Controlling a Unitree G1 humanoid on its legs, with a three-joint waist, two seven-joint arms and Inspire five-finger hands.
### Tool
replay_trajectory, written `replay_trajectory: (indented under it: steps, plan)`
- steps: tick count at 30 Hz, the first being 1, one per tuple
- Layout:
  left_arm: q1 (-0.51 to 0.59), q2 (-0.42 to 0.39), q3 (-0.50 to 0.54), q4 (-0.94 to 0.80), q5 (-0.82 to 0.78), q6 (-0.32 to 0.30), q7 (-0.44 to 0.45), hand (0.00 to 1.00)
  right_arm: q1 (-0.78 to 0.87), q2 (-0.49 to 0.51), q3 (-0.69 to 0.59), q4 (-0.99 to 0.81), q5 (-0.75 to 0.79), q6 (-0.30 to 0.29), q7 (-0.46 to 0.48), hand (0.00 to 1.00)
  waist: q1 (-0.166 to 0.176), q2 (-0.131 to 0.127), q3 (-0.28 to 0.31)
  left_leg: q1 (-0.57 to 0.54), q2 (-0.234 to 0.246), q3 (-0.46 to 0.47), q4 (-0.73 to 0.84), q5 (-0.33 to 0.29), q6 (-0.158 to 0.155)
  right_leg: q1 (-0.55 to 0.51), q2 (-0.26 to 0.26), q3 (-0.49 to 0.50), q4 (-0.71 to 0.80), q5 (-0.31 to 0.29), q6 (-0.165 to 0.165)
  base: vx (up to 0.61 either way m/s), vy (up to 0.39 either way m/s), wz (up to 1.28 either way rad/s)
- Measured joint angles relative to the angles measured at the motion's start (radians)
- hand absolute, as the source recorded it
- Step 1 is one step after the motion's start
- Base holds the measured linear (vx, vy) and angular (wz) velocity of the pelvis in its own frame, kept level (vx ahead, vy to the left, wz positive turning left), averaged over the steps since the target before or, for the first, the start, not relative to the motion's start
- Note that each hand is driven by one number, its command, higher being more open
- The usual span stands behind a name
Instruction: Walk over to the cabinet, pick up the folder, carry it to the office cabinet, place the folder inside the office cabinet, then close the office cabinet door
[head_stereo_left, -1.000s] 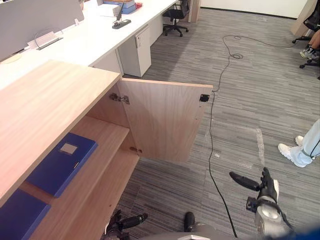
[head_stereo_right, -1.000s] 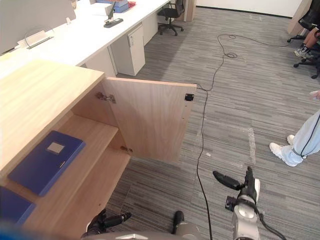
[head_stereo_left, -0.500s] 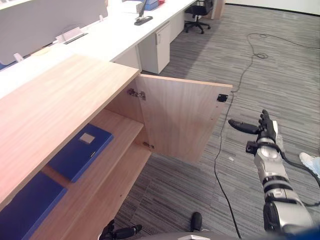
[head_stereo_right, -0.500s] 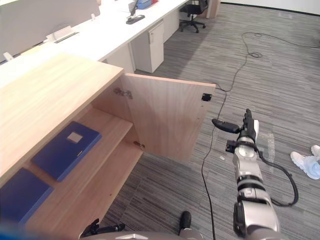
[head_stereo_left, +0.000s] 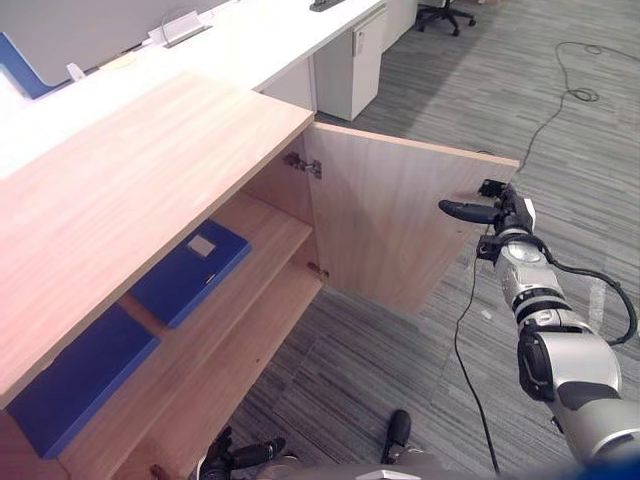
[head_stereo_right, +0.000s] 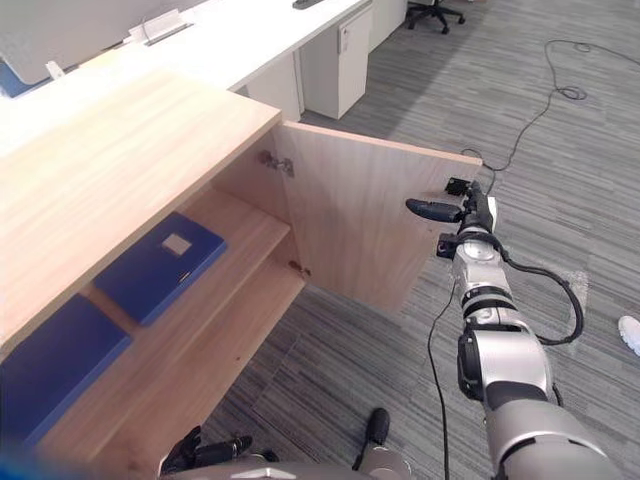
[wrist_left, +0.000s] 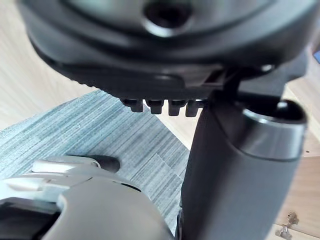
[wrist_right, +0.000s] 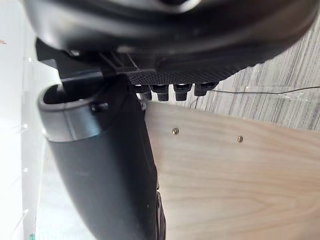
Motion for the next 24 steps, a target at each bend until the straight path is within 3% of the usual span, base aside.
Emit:
replay_trajectory:
  steps: [9, 13, 17, 20, 22, 24]
  plan:
    - [-0.003, 0.005, -0.07, -0.03, 0.0, -0.014, -0.002, 1.0, -0.079, -0.072, 0.062, 0.022, -0.006, 0.0, 0.025, 1.0, -0.006, 0.036, 0.056, -0.013, -0.005, -0.017, -0.001, 0.004, 0.001, -0.006, -0.005, -0.007, 0.0, 0.0, 0.0, -0.01, 0.067, 0.04]
    - [-0.003, 0.008, -0.079, -0.036, 0.002, -0.016, -0.002, 1.0, -0.086, -0.072, 0.093, 0.023, -0.041, 0.0, 0.016, 1.0, -0.007, 0.037, 0.057, -0.02, -0.005, -0.015, -0.001, 0.004, 0.001, -0.017, -0.004, -0.002, 0.0, 0.004, -0.002, 0.02, 0.071, -0.05]
    - [-0.002, 0.01, -0.079, -0.035, 0.005, -0.016, -0.001, 1.0, 0.033, -0.109, 0.284, -0.16, -0.055, 0.01, -0.004, 1.0, -0.012, 0.032, 0.06, -0.004, -0.004, -0.001, -0.005, 0.004, 0.0, -0.024, 0.003, 0.029, 0.0, 0.007, -0.001, 0.02, 0.088, -0.24]
    - [-0.001, 0.017, -0.079, -0.029, 0.035, -0.016, -0.005, 1.0, 0.154, -0.144, 0.424, -0.361, -0.088, 0.007, 0.013, 1.0, -0.037, 0.027, 0.062, 0.016, 0.006, 0.023, -0.006, -0.005, -0.008, -0.027, 0.022, 0.068, 0.0, 0.009, -0.002, 0.01, 0.064, -0.43]
    - [-0.007, 0.027, -0.079, -0.004, 0.054, -0.017, -0.016, 1.0, 0.235, -0.185, 0.556, -0.513, -0.092, -0.005, 0.065, 1.0, -0.071, 0.019, 0.061, 0.034, 0.022, 0.051, -0.003, -0.017, -0.02, -0.028, 0.044, 0.099, -0.001, 0.006, -0.005, -0.02, 0.045, -0.42]
    - [-0.026, 0.04, -0.078, 0.022, 0.073, -0.018, -0.02, 1.0, 0.287, -0.242, 0.678, -0.617, -0.092, -0.014, 0.114, 1.0, -0.078, 0.006, 0.054, 0.036, 0.038, 0.075, 0.005, -0.025, -0.028, -0.038, 0.064, 0.121, -0.002, 0.002, -0.005, -0.05, 0.011, -0.46]
